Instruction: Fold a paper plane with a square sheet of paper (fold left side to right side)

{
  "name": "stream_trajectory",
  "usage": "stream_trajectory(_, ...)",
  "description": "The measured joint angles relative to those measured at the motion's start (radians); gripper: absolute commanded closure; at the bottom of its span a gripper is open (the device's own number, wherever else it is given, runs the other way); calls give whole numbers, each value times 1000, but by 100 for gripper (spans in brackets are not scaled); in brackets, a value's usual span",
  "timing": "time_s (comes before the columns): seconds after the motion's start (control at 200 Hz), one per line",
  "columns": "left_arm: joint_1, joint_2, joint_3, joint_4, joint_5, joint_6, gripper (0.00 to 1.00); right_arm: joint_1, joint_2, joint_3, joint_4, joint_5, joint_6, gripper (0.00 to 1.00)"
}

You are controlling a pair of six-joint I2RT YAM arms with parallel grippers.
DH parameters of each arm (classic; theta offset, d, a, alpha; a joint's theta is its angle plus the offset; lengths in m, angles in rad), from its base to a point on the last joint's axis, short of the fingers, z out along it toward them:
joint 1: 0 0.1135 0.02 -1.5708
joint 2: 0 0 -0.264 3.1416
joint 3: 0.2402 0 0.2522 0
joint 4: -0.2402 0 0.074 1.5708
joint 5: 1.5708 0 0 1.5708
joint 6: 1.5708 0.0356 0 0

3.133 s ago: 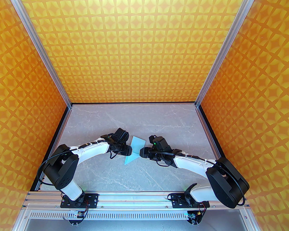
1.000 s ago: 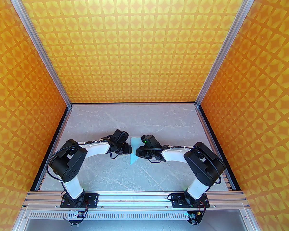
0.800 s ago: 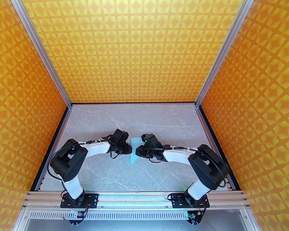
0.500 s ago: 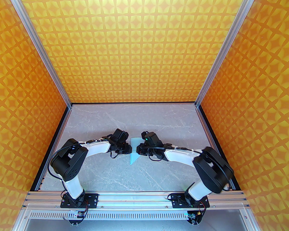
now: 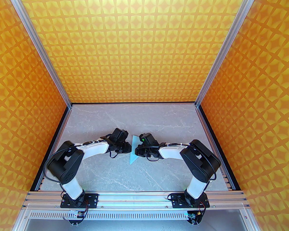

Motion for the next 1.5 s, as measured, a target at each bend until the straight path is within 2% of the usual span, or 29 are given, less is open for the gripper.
stream_trajectory(0.2, -12, -11, -12, 48, 23, -14, 85, 0, 2, 3, 0, -1, 0, 92)
stream_trajectory(0.77, -12, 111, -11, 80, 40, -17, 81, 0, 2, 3, 0, -2, 0, 90)
stream_trajectory(0.85, -12, 114, -10, 79, 39, -17, 83, 0, 1, 3, -1, -2, 0, 87)
stream_trajectory(1.07, -12, 121, -4, 79, 39, -24, 85, 1, -98, 2, -63, 44, -8, 61)
stream_trajectory(1.24, -13, 122, -4, 79, 38, -31, 85, -6, -189, -25, -76, 90, -4, 61)
stream_trajectory(1.5, -20, 138, 16, 77, 34, -42, 86, -42, -148, -76, -85, 126, 15, 60)
